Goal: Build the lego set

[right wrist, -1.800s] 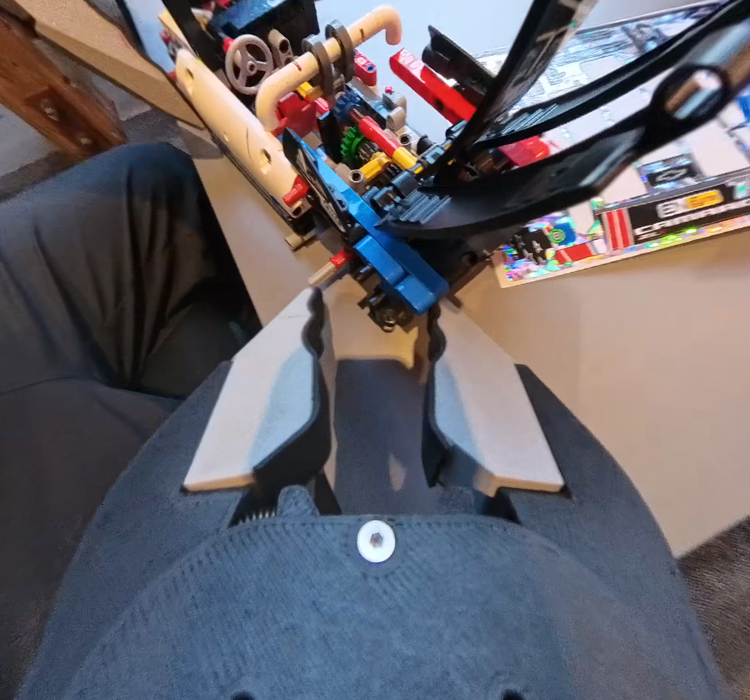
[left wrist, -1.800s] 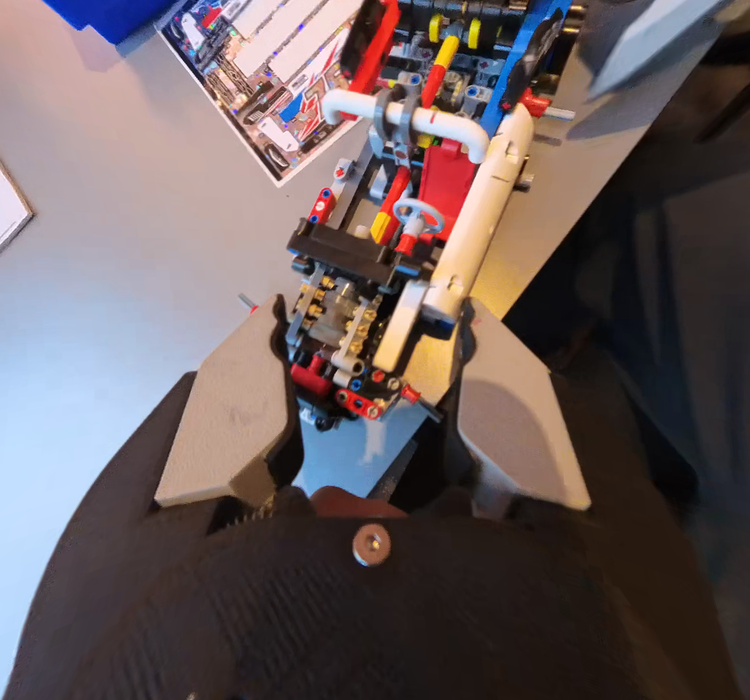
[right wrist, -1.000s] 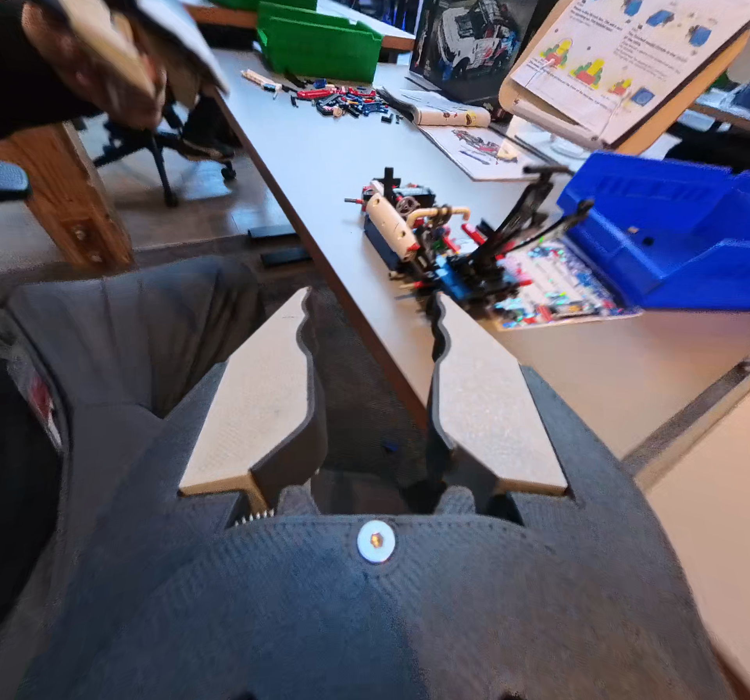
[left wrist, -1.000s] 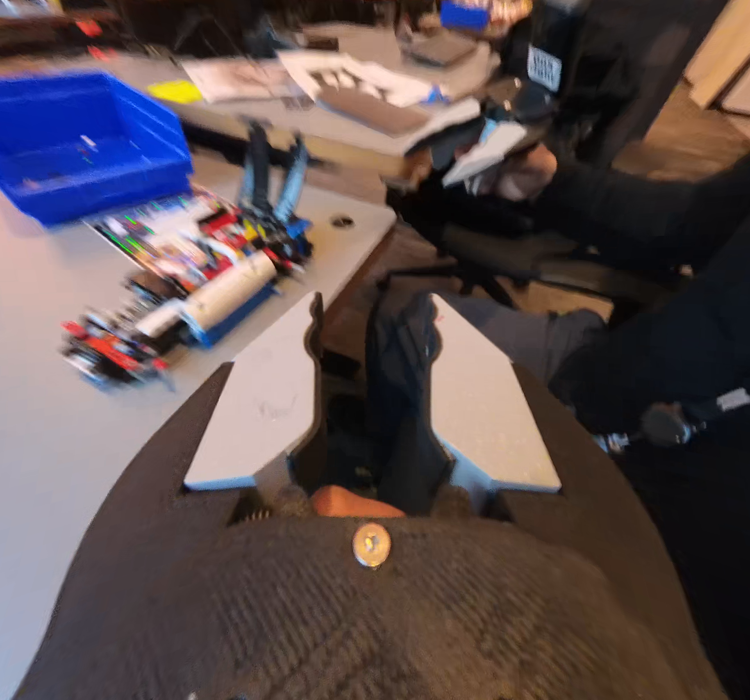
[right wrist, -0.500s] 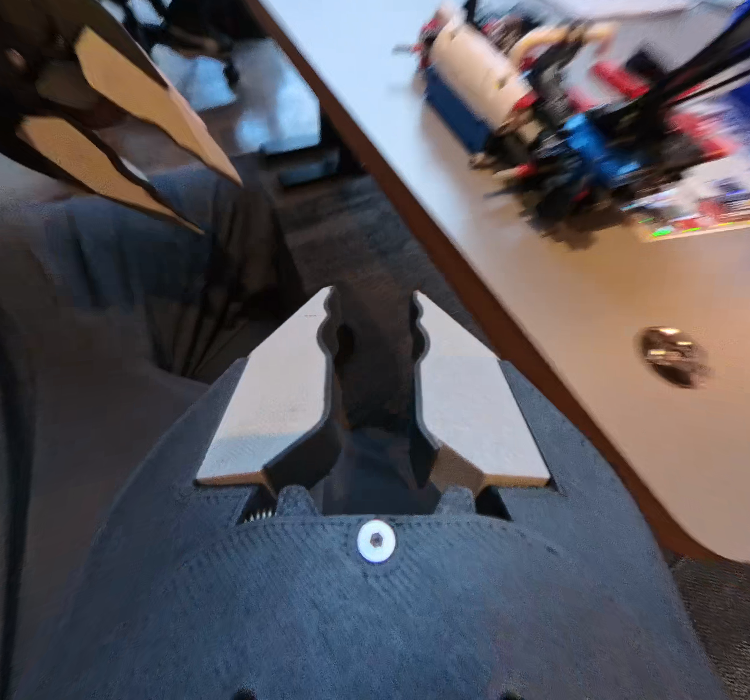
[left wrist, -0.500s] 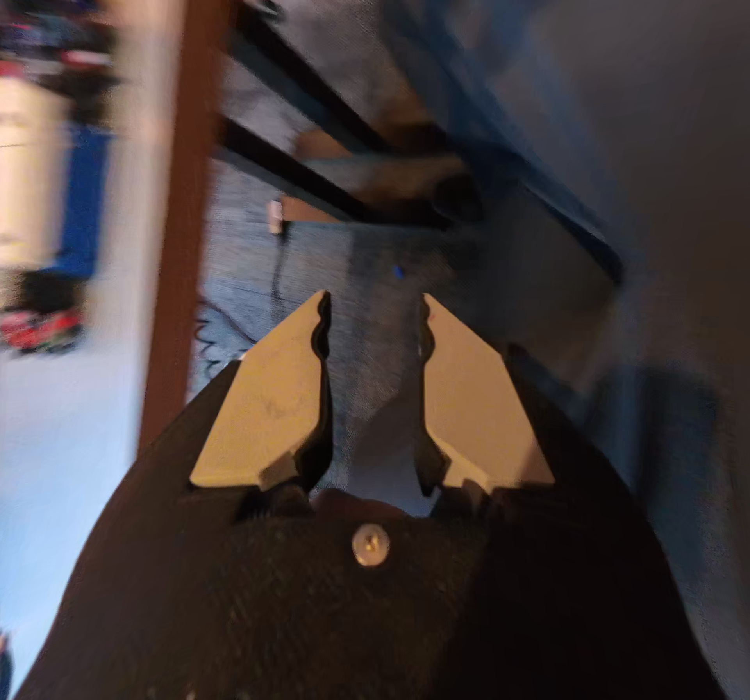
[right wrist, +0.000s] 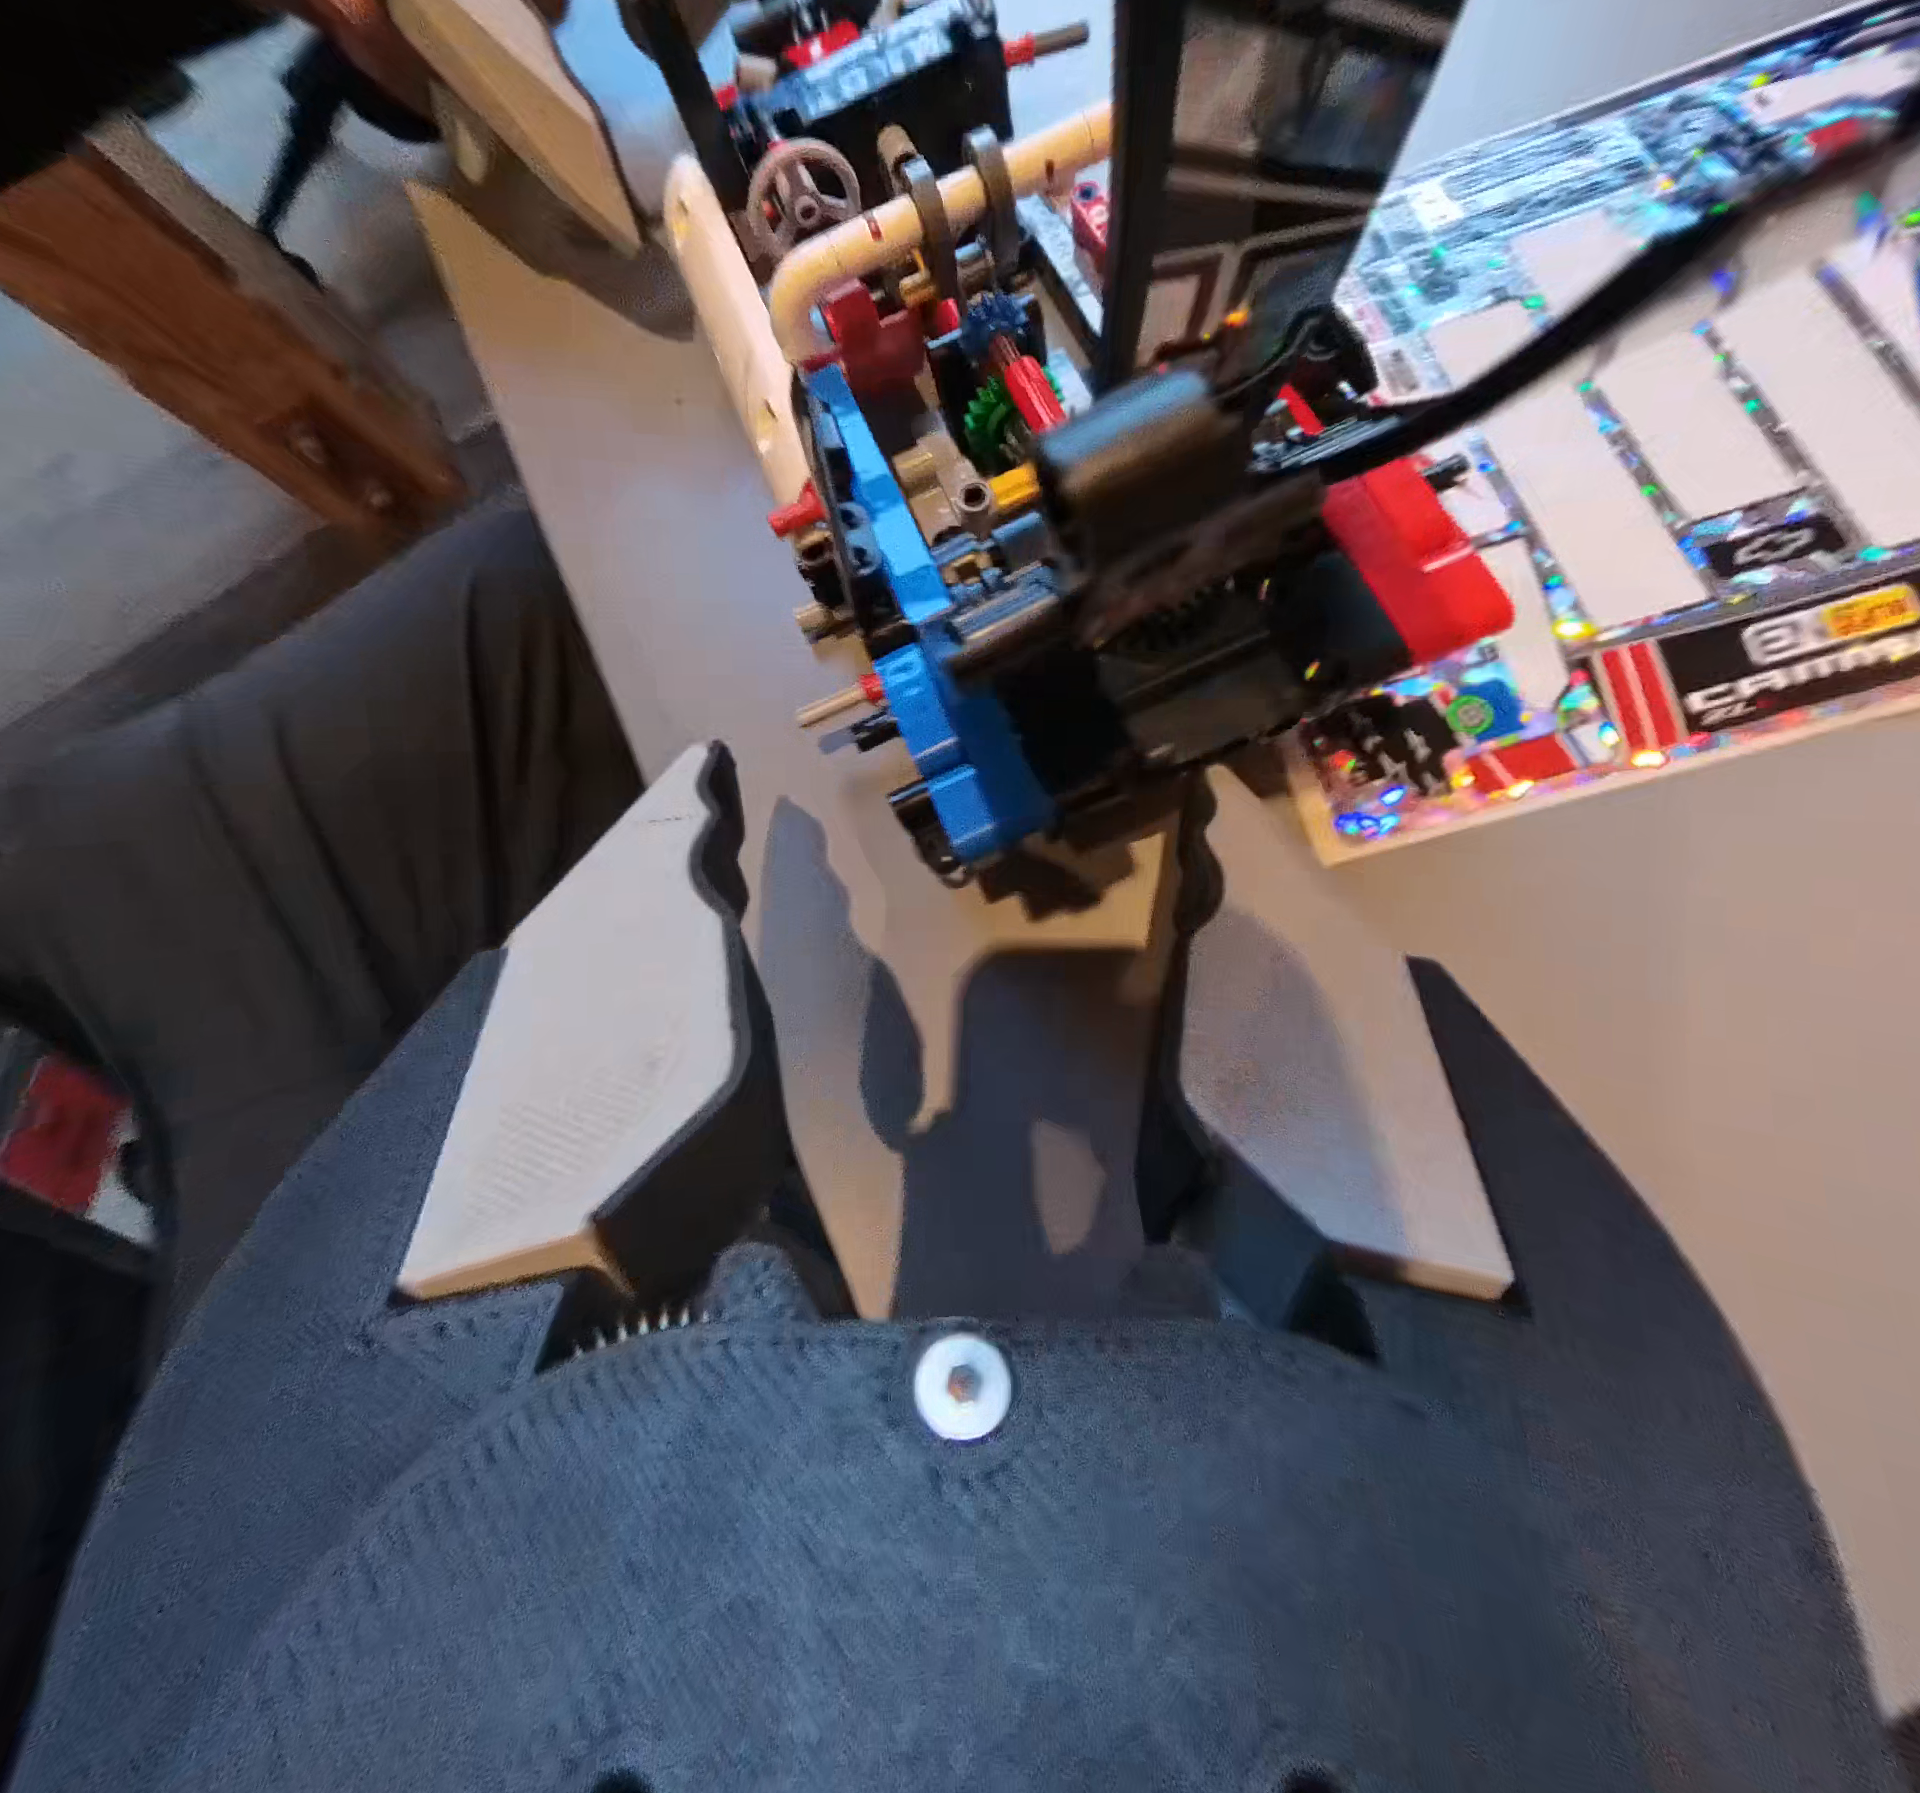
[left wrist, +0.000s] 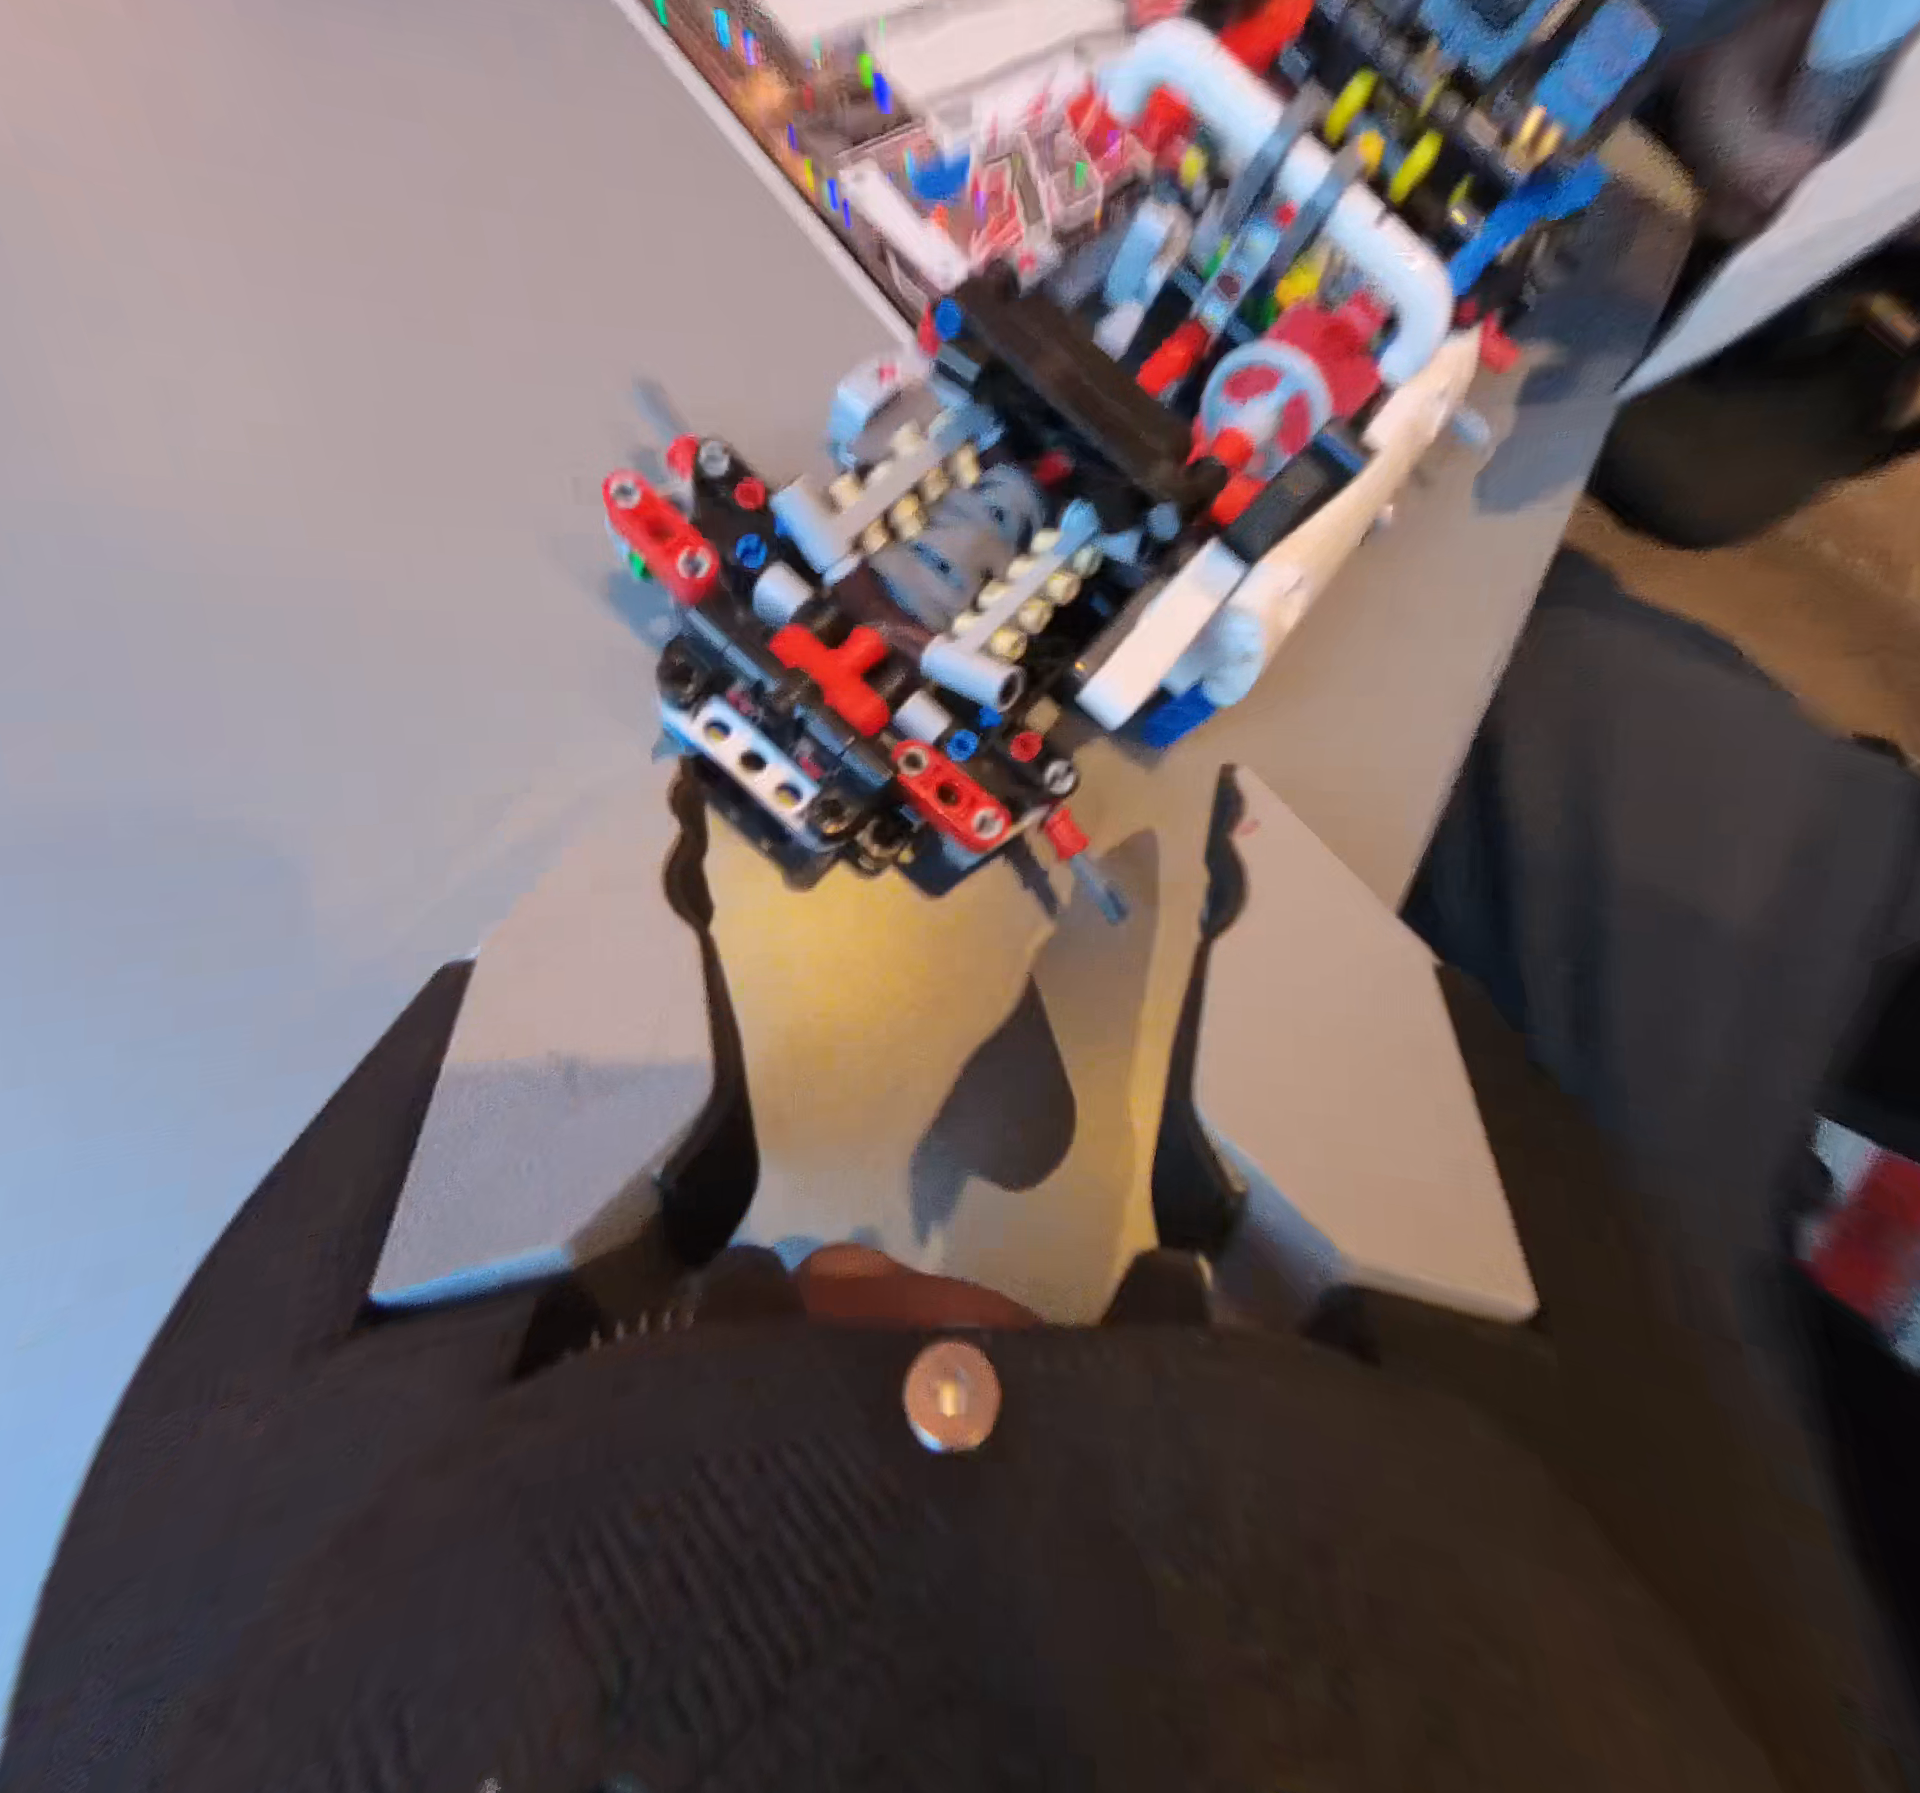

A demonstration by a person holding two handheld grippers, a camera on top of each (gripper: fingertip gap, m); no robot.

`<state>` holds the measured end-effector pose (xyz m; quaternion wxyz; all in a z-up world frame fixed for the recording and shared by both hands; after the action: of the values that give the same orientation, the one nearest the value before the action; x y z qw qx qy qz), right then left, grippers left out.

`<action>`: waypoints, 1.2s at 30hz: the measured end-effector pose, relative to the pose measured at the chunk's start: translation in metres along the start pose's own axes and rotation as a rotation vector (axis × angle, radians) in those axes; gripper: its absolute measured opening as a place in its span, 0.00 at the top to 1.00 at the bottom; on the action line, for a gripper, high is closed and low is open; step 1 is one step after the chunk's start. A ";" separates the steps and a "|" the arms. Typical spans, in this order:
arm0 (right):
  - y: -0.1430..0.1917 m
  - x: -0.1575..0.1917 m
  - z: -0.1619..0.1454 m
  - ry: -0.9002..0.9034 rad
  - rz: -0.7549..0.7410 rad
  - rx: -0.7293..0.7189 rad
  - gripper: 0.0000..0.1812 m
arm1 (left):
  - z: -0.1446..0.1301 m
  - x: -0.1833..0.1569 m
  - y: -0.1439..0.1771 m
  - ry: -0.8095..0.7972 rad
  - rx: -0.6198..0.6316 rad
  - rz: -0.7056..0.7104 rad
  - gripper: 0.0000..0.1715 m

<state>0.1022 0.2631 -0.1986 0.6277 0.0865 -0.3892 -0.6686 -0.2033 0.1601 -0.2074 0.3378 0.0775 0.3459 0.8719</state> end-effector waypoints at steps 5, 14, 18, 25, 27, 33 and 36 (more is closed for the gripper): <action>-0.011 0.009 0.009 0.101 -0.057 0.015 0.59 | -0.010 -0.005 0.008 -0.021 -0.018 0.097 0.54; -0.064 0.051 0.044 0.236 0.010 0.102 0.51 | -0.069 -0.032 0.069 0.022 -0.014 0.249 0.49; -0.085 0.041 0.051 0.188 -0.042 0.174 0.57 | -0.081 -0.033 0.095 0.078 -0.097 0.355 0.55; -0.004 0.063 0.015 0.312 -0.153 -0.089 0.64 | -0.094 -0.079 0.141 0.043 -0.116 0.492 0.55; 0.013 0.083 -0.007 0.393 -0.122 -0.180 0.68 | -0.099 -0.110 0.141 0.043 -0.135 0.473 0.57; -0.020 0.120 -0.101 0.613 -0.087 -0.204 0.79 | -0.124 -0.207 0.108 0.054 -0.070 0.409 0.64; -0.066 0.114 -0.139 0.684 -0.045 0.013 0.83 | -0.140 -0.234 0.093 0.019 0.015 0.448 0.66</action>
<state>0.1126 0.0962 -0.2929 0.7063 0.3184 -0.1581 -0.6121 -0.1268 -0.1170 -0.2277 0.1318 0.1468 0.3297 0.9233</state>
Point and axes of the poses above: each gripper's, where its closed fingertips meet, y back along the fingers, z out of its top, x = y × z across the jaws, the point moved 10 cm from there along y, back along the fingers, and after that the axes turned 13 degrees about -y, right-handed, at the moved point
